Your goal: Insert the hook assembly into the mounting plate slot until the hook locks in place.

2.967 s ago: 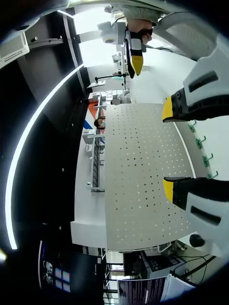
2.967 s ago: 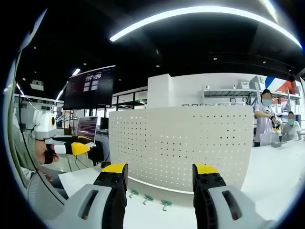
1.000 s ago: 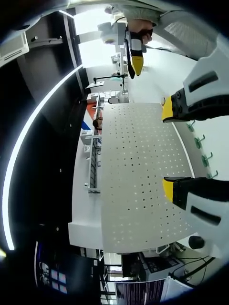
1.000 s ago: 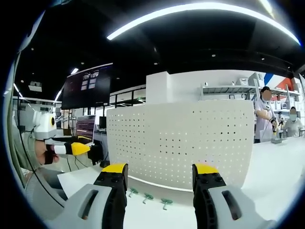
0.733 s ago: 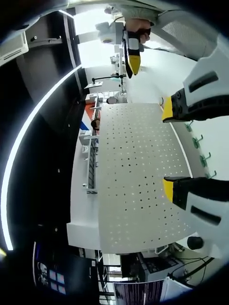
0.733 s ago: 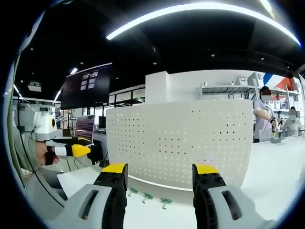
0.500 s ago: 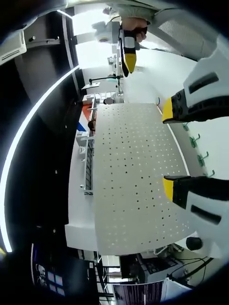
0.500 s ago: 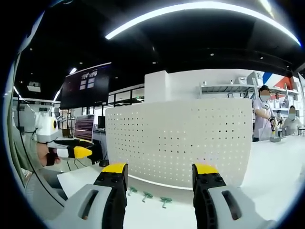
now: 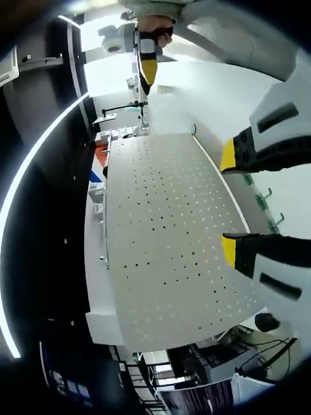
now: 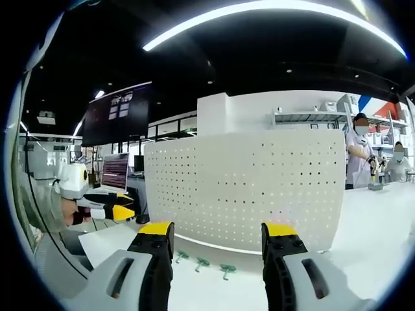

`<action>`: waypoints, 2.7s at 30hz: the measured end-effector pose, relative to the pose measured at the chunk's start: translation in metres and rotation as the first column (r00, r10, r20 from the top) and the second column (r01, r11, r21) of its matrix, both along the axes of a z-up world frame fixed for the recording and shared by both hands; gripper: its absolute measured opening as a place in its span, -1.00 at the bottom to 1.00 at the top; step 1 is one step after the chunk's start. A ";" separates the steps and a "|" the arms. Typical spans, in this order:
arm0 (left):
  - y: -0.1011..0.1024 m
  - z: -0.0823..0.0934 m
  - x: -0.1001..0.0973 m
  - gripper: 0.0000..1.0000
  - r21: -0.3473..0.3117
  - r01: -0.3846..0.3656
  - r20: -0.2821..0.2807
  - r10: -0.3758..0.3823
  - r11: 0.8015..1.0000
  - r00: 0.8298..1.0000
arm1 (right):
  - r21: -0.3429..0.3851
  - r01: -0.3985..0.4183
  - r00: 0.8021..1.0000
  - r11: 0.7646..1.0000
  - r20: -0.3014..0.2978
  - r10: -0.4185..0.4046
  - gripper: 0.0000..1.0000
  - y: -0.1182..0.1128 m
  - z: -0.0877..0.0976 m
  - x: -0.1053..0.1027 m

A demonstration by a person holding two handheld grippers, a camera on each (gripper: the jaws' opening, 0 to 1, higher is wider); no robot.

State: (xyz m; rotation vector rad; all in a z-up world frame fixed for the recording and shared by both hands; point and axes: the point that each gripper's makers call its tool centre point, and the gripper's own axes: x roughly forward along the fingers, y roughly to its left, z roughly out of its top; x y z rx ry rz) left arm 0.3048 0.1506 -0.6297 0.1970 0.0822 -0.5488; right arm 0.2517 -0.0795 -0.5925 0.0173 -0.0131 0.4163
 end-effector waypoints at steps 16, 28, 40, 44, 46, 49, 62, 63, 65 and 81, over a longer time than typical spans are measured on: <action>0.005 -0.072 0.033 -0.34 0.340 0.117 -0.103 -0.087 0.933 0.991 | 0.009 0.023 1.000 1.000 -0.007 -0.022 0.05 -0.005 -0.001 -0.001; 0.021 -0.113 0.066 -0.49 0.409 0.165 -0.209 -0.083 0.897 0.974 | 0.003 0.038 0.999 0.999 -0.006 -0.038 0.05 -0.012 0.000 -0.001; 0.024 -0.141 0.083 -0.62 0.464 0.236 -0.291 -0.105 0.854 0.951 | 0.003 0.045 0.999 0.999 -0.016 -0.045 0.05 -0.014 -0.004 0.001; 0.026 -0.149 0.087 -0.64 0.475 0.256 -0.320 -0.106 0.842 0.942 | 0.003 0.043 0.999 0.999 -0.021 -0.043 0.05 -0.013 -0.006 0.000; 0.026 -0.149 0.089 -0.65 0.473 0.260 -0.329 -0.105 0.842 0.939 | 0.001 0.044 0.999 0.999 -0.025 -0.044 0.05 -0.014 -0.007 0.000; 0.026 -0.154 0.092 -0.67 0.482 0.277 -0.346 -0.110 0.831 0.932 | 0.003 0.049 0.998 0.999 -0.032 -0.049 0.05 -0.016 -0.009 0.000; 0.031 -0.176 0.104 -0.67 0.491 0.345 -0.436 -0.117 0.800 0.892 | 0.005 0.050 0.998 0.999 -0.049 -0.050 0.05 -0.015 -0.015 0.002; 0.032 -0.177 0.106 -0.67 0.491 0.345 -0.440 -0.113 0.800 0.891 | 0.004 0.050 0.997 0.999 -0.052 -0.049 0.05 -0.015 -0.016 0.002; 0.034 -0.178 0.109 -0.68 0.489 0.343 -0.446 -0.108 0.802 0.888 | 0.005 0.051 0.997 0.999 -0.054 -0.051 0.05 -0.016 -0.017 0.002; 0.033 -0.188 0.113 -0.74 0.423 0.362 -0.518 -0.107 0.831 0.849 | 0.006 0.062 0.995 0.998 -0.073 -0.062 0.05 -0.019 -0.022 0.004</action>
